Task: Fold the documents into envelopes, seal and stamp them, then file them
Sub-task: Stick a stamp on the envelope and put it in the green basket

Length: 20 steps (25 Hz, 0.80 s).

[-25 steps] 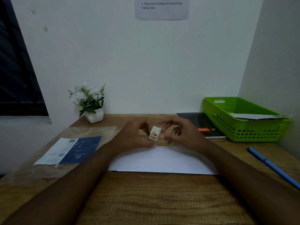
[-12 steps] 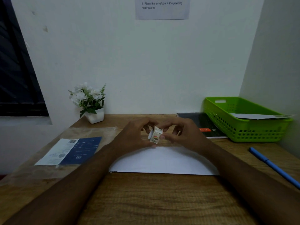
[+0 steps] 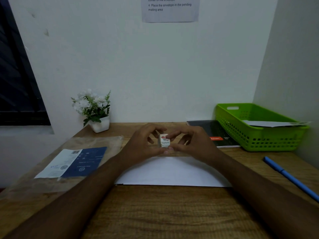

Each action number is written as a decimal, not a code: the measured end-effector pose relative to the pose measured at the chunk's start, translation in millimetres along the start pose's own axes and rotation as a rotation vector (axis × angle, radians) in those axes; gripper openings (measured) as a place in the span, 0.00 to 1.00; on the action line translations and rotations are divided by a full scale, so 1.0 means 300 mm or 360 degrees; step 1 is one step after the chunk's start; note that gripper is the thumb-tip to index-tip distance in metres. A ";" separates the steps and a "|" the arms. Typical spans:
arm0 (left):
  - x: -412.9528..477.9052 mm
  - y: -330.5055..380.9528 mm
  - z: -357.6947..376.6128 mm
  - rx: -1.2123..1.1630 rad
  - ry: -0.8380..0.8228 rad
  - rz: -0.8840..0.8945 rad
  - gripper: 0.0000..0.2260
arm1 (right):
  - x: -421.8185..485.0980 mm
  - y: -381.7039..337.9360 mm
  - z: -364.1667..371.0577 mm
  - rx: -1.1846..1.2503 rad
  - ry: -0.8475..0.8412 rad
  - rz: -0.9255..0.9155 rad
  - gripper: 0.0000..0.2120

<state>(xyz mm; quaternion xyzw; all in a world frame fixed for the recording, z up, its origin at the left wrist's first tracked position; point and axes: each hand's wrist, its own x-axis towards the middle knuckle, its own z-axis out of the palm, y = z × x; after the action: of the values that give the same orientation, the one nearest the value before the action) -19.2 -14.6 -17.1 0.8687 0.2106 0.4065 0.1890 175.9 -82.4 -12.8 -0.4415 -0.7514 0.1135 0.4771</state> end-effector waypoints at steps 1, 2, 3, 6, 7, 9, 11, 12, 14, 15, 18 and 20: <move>0.000 -0.001 0.001 0.0005 0.0009 -0.0010 0.28 | -0.001 -0.002 -0.001 0.0023 -0.0001 -0.0010 0.16; 0.001 0.000 0.002 0.0011 0.0014 -0.0015 0.29 | -0.001 -0.004 -0.002 0.0028 -0.0001 -0.0027 0.16; 0.003 0.001 0.003 0.0026 0.0008 -0.0011 0.31 | -0.001 -0.005 -0.002 0.0010 0.0006 -0.0049 0.17; 0.006 0.001 0.010 0.0104 -0.0095 0.0026 0.37 | 0.005 0.007 0.003 -0.0133 -0.0010 -0.0062 0.17; 0.006 0.002 0.011 0.0105 -0.0139 0.0017 0.39 | 0.007 0.015 0.006 -0.0204 -0.0037 -0.0061 0.17; 0.006 0.003 0.013 0.0080 -0.0221 -0.0029 0.43 | 0.005 0.025 0.010 -0.0277 -0.0062 -0.0067 0.15; 0.004 0.000 0.015 0.0072 -0.0259 -0.0043 0.44 | 0.001 0.021 0.008 -0.0262 -0.0044 -0.0068 0.12; 0.004 -0.001 0.014 0.0071 -0.0262 -0.0042 0.44 | 0.001 0.017 0.008 -0.0257 -0.0032 -0.0081 0.11; 0.003 -0.002 0.011 0.0059 -0.0255 -0.0045 0.45 | 0.004 0.014 0.009 -0.0255 -0.0010 -0.0101 0.10; 0.004 -0.004 0.010 0.0047 -0.0250 -0.0046 0.45 | 0.008 0.015 0.008 -0.0250 0.0000 -0.0096 0.08; 0.005 -0.003 0.010 -0.0002 -0.0243 -0.0055 0.44 | 0.010 0.018 0.001 -0.0379 -0.0016 -0.0081 0.04; 0.003 0.006 0.013 -0.0087 -0.0228 -0.0097 0.42 | 0.006 0.009 -0.003 -0.0552 -0.0037 -0.0114 0.01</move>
<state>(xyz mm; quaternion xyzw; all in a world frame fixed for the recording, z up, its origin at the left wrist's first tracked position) -15.3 -16.1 -17.8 0.8832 0.2118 0.3431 0.2395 177.7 -79.7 -12.9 -0.4888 -0.7804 -0.0298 0.3887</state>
